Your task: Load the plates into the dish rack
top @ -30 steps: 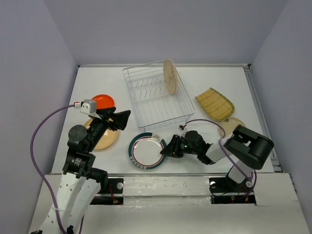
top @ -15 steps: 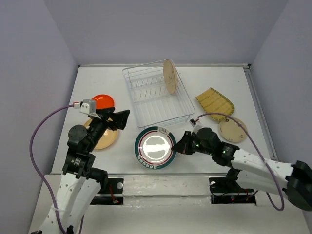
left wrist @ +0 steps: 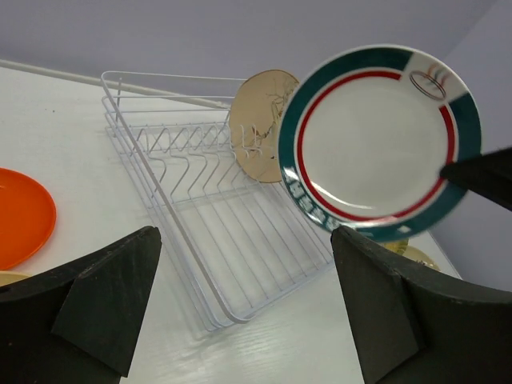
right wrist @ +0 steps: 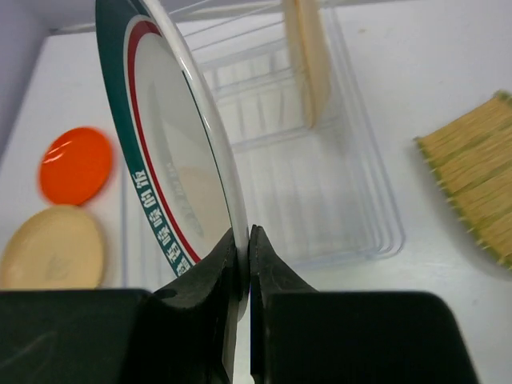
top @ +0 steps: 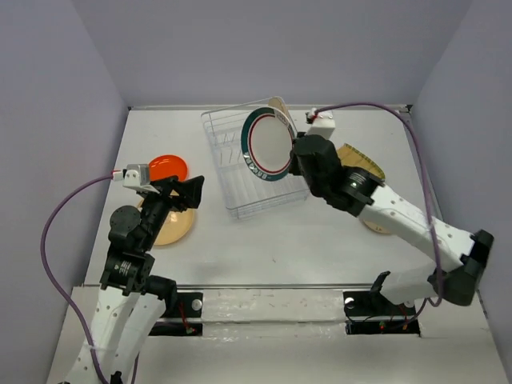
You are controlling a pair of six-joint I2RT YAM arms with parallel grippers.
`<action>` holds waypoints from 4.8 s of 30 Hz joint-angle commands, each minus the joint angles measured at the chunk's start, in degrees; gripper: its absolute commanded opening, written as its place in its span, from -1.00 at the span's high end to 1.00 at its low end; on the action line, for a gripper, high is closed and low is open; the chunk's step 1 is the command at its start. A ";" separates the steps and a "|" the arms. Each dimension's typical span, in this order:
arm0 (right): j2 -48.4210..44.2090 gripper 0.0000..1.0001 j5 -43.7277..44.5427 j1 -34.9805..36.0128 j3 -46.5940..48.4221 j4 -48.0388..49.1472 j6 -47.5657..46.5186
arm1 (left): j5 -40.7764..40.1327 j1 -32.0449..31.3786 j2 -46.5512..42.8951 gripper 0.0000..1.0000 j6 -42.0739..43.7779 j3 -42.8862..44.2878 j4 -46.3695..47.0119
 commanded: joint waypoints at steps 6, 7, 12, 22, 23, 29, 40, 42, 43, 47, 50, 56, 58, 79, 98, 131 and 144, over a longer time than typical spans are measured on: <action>30.22 0.86 26.02 -2.81 31.71 12.78 -31.09 | -0.04 -2.24 -1.02 -0.98 0.13 2.11 2.01; 33.37 0.87 25.94 -3.42 33.49 15.23 -36.34 | 0.13 -2.42 -1.11 -0.98 0.22 2.11 2.01; 40.33 0.86 27.00 -4.75 40.96 20.17 -47.35 | 0.31 -3.38 -1.37 -0.98 0.13 2.11 2.19; 45.53 0.87 23.84 -8.35 40.28 20.44 -47.38 | 0.66 -3.47 -1.37 -0.98 0.04 2.02 2.27; 45.88 0.87 23.57 -8.35 39.93 20.35 -47.03 | 0.75 -3.47 -1.37 -0.98 -0.04 1.93 2.27; 48.43 0.87 21.64 -8.87 39.40 17.28 -43.08 | 0.75 -3.47 -1.37 -0.98 0.13 2.02 2.27; 51.95 0.87 17.60 -8.88 38.34 8.76 -31.03 | 0.75 -3.39 -1.02 -0.98 0.04 1.93 2.19; 52.21 0.86 16.89 -8.88 39.40 5.60 -26.48 | 0.84 -3.39 -1.02 -0.98 -0.04 1.93 2.19; 52.56 0.87 16.97 -8.88 40.27 3.93 -24.80 | 0.84 -3.39 -1.02 -0.98 0.04 1.93 2.27; 52.13 0.86 25.22 -8.88 40.72 2.24 -20.58 | 0.93 -3.30 -0.93 -0.98 -0.05 1.93 2.27; 50.54 0.86 29.97 -8.88 39.93 2.33 -18.64 | 1.10 -3.30 -0.67 -0.98 -0.05 1.93 2.36; 49.05 0.86 32.71 -8.88 39.58 2.24 -15.21 | 1.54 -3.38 -0.67 -0.98 -0.13 1.84 2.45; 50.01 0.86 34.37 -8.36 39.84 2.33 -15.38 | 1.54 -3.30 -0.67 -0.98 -0.13 1.84 2.54; 47.76 0.00 18.13 -8.35 38.62 2.16 -14.51 | 1.72 -3.39 -0.32 -0.98 -0.13 1.84 2.54; -16.23 -0.32 -15.09 -50.77 -29.91 9.46 10.01 | 1.98 -5.93 -4.01 -0.98 0.74 2.46 2.27; 0.36 0.14 -36.38 -84.11 -40.58 7.70 4.30 | -1.97 -12.17 -10.69 -0.98 1.80 3.69 0.52; 2.37 -0.08 -36.90 -84.11 -39.00 6.81 2.37 | -2.94 -12.17 -11.83 -0.98 1.89 3.69 0.08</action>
